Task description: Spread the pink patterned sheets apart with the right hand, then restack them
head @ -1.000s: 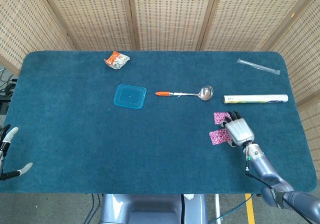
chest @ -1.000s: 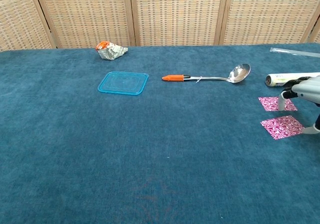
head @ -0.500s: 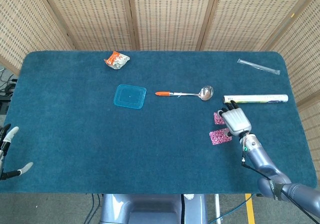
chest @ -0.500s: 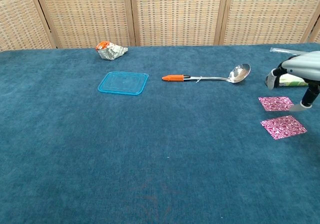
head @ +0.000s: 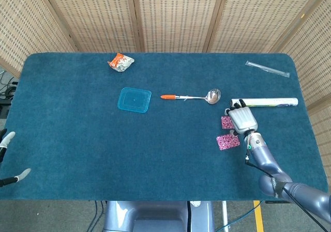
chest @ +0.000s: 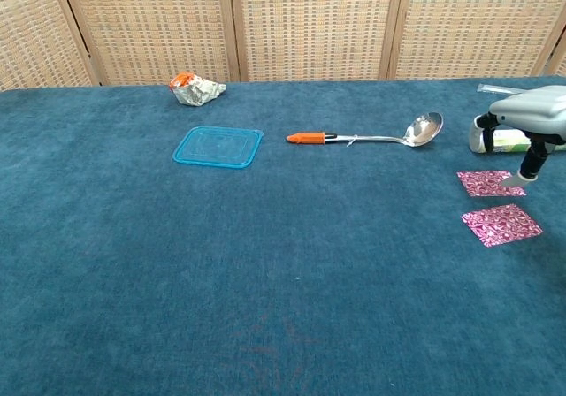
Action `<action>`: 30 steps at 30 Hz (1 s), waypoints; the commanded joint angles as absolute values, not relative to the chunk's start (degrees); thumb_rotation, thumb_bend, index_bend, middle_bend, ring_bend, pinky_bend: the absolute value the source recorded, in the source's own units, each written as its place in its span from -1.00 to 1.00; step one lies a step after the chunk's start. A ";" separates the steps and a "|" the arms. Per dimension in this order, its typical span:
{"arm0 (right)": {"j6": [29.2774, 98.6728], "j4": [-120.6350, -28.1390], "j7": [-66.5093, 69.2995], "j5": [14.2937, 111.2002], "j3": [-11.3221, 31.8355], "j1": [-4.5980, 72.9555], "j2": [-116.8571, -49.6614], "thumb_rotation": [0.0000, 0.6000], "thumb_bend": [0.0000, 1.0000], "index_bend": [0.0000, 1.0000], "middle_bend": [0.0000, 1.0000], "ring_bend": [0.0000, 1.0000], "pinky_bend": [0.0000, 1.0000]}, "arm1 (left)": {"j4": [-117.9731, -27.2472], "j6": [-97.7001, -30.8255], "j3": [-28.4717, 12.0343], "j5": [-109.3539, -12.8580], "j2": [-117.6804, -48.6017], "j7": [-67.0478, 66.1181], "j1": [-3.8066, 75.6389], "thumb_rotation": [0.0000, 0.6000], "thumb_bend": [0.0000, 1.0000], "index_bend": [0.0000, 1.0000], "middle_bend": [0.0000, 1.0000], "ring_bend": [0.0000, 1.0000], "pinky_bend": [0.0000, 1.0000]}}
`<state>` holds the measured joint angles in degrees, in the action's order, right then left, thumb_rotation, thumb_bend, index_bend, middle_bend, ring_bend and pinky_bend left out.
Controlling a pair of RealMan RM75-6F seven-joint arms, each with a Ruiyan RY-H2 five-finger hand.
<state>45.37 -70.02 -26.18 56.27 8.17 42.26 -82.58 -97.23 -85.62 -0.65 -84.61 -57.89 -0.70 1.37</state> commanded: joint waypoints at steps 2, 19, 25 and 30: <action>44.98 -68.42 -27.92 53.68 8.40 42.90 -83.83 1.00 -0.51 -0.40 -0.37 -0.71 -0.89 | -96.99 -85.55 -0.64 -84.56 -57.97 -0.53 1.37 0.57 -1.00 -0.86 -1.00 -1.00 -1.00; 46.02 -66.09 -27.83 52.05 8.07 42.66 -86.16 1.00 -0.51 -0.40 -0.48 -1.00 -1.00 | -97.06 -85.29 -0.70 -84.53 -58.11 -0.90 1.52 0.57 -1.00 -0.86 -1.00 -1.00 -1.00; 46.10 -64.93 -27.53 52.12 7.91 42.55 -86.93 1.00 -0.51 -0.40 -0.53 -1.00 -1.00 | -96.96 -85.25 -0.69 -84.47 -58.16 -0.86 1.49 0.57 -1.00 -0.86 -1.00 -1.00 -1.00; 45.78 -63.17 -27.35 52.20 7.74 42.57 -87.86 1.00 -0.51 -0.40 -0.53 -1.00 -1.00 | -96.91 -85.16 -0.69 -84.42 -58.18 -0.81 1.51 0.57 -1.00 -0.86 -1.00 -1.00 -1.00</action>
<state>45.88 -63.46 -27.42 52.17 7.78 42.56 -87.64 -96.90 -85.16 -0.69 -84.42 -58.18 -0.81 1.51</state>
